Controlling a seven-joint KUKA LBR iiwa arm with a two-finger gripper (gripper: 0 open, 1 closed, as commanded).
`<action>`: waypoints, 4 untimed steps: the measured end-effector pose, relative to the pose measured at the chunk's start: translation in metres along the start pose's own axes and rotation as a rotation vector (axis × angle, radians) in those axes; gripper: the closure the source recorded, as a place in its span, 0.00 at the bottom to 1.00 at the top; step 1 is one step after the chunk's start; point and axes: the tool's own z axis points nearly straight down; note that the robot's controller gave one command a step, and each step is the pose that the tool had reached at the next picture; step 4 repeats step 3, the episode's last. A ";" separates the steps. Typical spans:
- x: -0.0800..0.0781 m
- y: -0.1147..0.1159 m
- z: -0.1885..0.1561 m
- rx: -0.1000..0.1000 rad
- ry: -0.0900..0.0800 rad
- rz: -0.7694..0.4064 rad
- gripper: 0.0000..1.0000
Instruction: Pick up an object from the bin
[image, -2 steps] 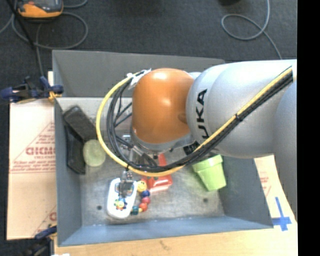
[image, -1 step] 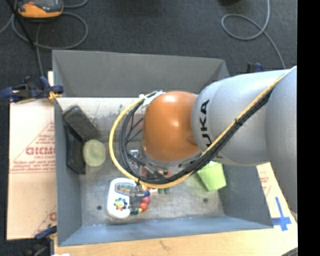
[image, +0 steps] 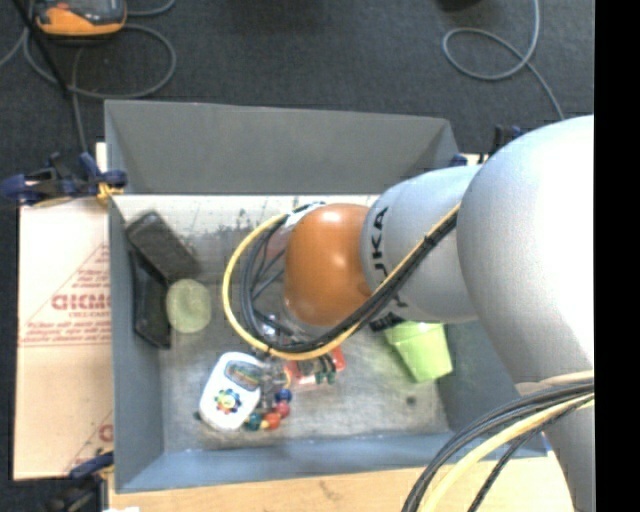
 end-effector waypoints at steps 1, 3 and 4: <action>0.000 0.000 0.000 0.000 0.000 0.000 1.00; 0.015 0.013 -0.203 0.004 0.006 -0.078 1.00; 0.015 0.013 -0.203 0.004 0.006 -0.078 1.00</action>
Offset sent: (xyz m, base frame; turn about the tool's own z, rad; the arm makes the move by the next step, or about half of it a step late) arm 0.0245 0.0119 -0.0047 -0.2196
